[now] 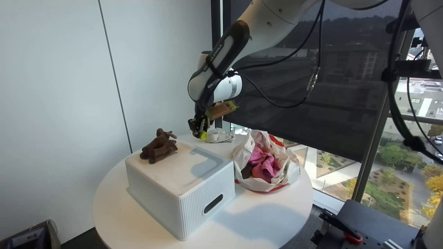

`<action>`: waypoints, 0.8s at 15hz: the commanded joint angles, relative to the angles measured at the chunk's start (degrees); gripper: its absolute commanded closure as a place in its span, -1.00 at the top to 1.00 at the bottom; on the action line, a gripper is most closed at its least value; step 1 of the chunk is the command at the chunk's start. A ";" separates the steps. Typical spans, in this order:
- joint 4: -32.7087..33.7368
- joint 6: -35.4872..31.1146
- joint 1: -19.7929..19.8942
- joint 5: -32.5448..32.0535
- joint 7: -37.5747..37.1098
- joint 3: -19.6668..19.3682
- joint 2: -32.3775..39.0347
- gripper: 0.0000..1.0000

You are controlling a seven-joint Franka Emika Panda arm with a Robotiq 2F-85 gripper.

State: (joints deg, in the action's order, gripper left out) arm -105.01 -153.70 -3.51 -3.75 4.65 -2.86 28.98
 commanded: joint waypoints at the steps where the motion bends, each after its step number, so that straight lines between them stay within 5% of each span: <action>1: -12.31 1.62 -0.07 -4.27 -5.34 -4.04 -12.80 -0.61; 6: -23.27 5.96 2.76 -11.50 -12.26 -8.48 -21.55 -0.61; 12: -27.20 -0.27 7.21 -16.61 -16.15 -10.74 -14.96 -0.61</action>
State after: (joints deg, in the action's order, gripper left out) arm -131.44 -149.78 2.77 -17.21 -8.30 -12.79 10.92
